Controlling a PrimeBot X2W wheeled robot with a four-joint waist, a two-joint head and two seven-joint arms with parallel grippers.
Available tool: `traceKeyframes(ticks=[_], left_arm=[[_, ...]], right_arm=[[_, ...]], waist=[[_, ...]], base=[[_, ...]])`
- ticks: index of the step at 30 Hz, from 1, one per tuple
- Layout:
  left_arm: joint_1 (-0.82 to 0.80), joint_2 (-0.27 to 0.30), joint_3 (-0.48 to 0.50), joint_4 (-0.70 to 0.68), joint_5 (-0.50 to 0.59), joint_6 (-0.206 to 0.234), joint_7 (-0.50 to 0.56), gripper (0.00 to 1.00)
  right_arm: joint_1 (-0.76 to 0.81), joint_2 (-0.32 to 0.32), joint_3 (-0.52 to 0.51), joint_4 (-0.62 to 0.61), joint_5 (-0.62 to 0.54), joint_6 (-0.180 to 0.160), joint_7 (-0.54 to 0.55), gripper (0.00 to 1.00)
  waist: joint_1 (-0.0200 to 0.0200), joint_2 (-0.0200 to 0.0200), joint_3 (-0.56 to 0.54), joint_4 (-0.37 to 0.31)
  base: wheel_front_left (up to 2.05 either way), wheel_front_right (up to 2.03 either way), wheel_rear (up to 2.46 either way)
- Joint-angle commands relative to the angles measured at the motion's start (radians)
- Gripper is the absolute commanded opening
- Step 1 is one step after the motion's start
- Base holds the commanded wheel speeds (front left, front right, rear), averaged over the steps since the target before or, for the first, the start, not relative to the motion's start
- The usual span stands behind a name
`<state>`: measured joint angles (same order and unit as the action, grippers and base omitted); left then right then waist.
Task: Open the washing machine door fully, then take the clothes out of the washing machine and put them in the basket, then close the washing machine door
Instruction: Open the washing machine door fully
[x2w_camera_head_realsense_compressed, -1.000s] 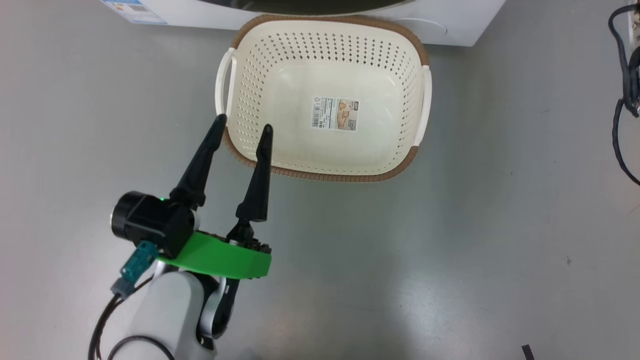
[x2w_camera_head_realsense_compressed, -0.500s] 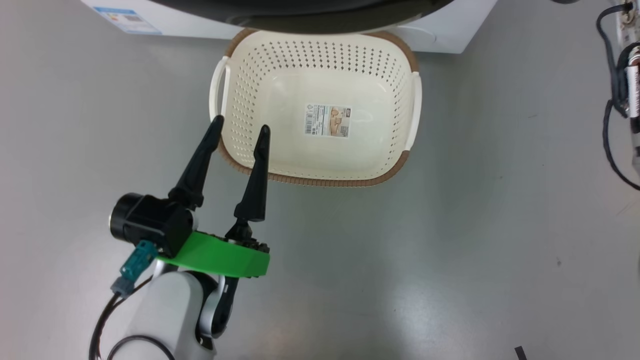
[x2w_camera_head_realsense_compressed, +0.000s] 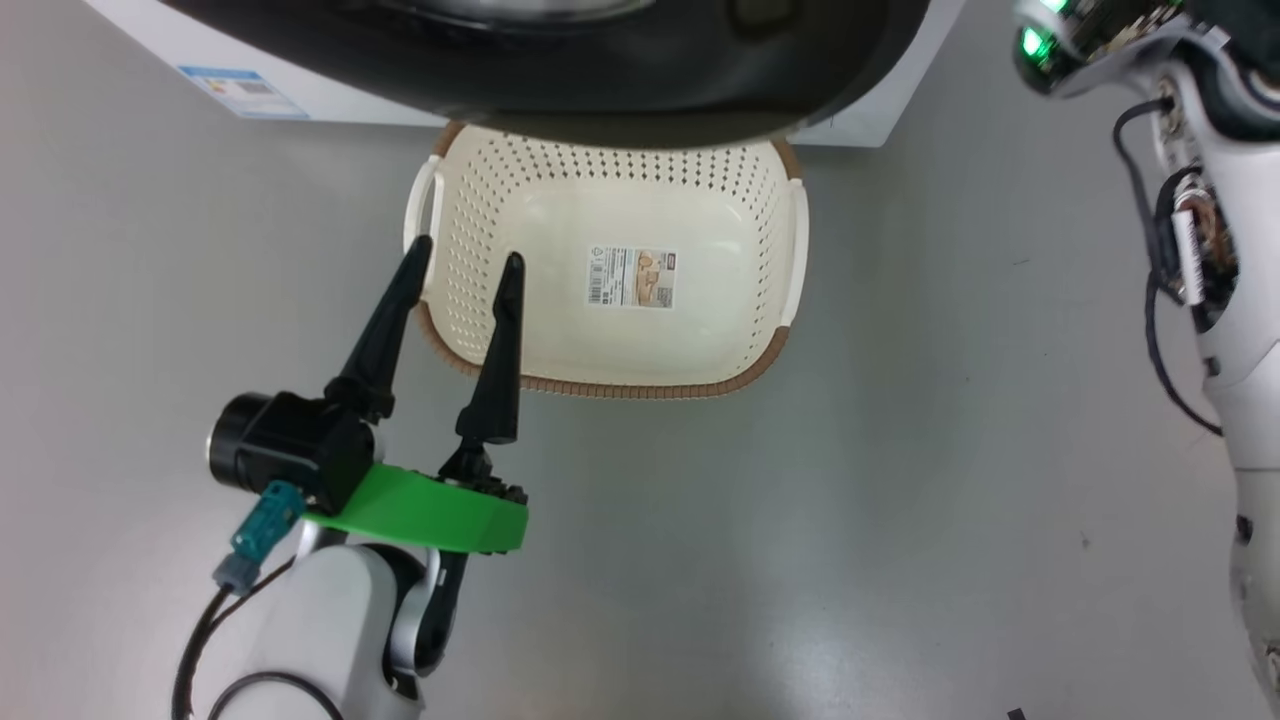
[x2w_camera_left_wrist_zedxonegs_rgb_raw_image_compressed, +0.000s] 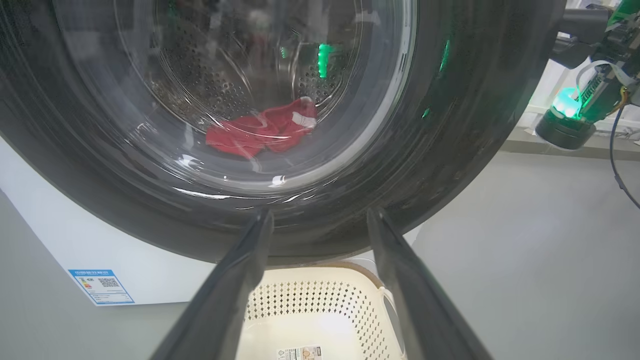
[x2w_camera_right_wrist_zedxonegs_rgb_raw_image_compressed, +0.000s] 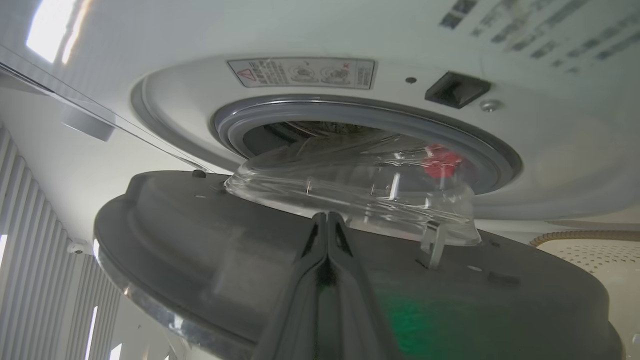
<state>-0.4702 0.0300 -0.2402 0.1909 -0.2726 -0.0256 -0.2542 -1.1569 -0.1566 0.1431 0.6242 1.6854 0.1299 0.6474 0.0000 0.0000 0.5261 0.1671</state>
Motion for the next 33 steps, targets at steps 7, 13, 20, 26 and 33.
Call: traceKeyframes(ticks=[7,13,20,26,33], left_arm=[[0.040,0.020,0.053,-0.011,0.020,-0.003,-0.008,1.00],[0.049,0.020,0.065,-0.001,0.030,-0.009,-0.008,1.00],[0.061,0.020,0.070,-0.007,0.030,-0.009,-0.008,1.00],[0.068,0.020,0.073,-0.018,0.031,-0.009,-0.008,1.00],[0.065,0.020,0.076,-0.019,0.029,-0.008,-0.008,1.00]], right_arm=[[0.071,0.047,0.030,-0.045,-0.027,0.001,0.030,0.00],[0.105,0.057,0.034,-0.043,-0.035,0.001,0.038,0.00],[0.127,0.068,0.043,-0.032,-0.045,0.001,0.050,0.00],[0.138,0.072,0.046,-0.030,-0.054,0.001,0.054,0.00],[0.126,0.068,0.020,0.010,-0.122,0.001,-0.083,0.38]], waist=[[0.0000,0.0000,-0.041,-0.019],[0.0000,0.0000,-0.071,-0.029],[0.0000,0.0000,-0.085,-0.034],[0.0000,0.0000,-0.082,-0.035],[0.0000,0.0000,-0.071,-0.035]], base=[[0.00,0.00,0.00],[0.00,0.00,0.00],[0.00,0.00,0.00],[0.00,0.00,0.00],[0.00,0.00,0.00]])
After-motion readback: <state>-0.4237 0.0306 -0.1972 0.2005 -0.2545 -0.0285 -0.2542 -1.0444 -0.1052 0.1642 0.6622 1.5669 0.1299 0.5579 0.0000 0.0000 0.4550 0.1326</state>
